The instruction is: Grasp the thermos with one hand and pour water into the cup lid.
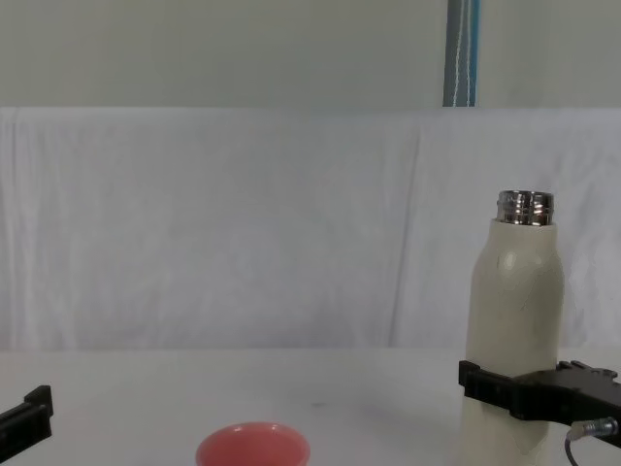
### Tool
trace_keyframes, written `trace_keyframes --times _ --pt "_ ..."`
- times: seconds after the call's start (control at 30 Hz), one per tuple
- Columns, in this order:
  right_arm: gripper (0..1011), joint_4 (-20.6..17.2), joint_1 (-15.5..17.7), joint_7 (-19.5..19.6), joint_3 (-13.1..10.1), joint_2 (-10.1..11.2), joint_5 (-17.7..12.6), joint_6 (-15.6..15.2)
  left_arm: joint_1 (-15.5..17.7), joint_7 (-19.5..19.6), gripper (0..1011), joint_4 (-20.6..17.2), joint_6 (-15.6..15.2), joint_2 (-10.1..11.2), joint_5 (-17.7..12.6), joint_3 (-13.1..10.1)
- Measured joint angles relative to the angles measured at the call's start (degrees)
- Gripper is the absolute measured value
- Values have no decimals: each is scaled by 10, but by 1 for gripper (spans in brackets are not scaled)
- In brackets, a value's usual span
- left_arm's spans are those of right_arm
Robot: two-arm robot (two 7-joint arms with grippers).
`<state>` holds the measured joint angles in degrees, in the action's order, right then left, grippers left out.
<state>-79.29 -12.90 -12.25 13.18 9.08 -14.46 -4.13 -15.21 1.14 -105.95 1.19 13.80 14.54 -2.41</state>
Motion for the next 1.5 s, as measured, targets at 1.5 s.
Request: trace_keyframes --times 1.5 --pt "953 -69 14 6 10 42 52 -11 0 0 1001 0 0 0 0 0"
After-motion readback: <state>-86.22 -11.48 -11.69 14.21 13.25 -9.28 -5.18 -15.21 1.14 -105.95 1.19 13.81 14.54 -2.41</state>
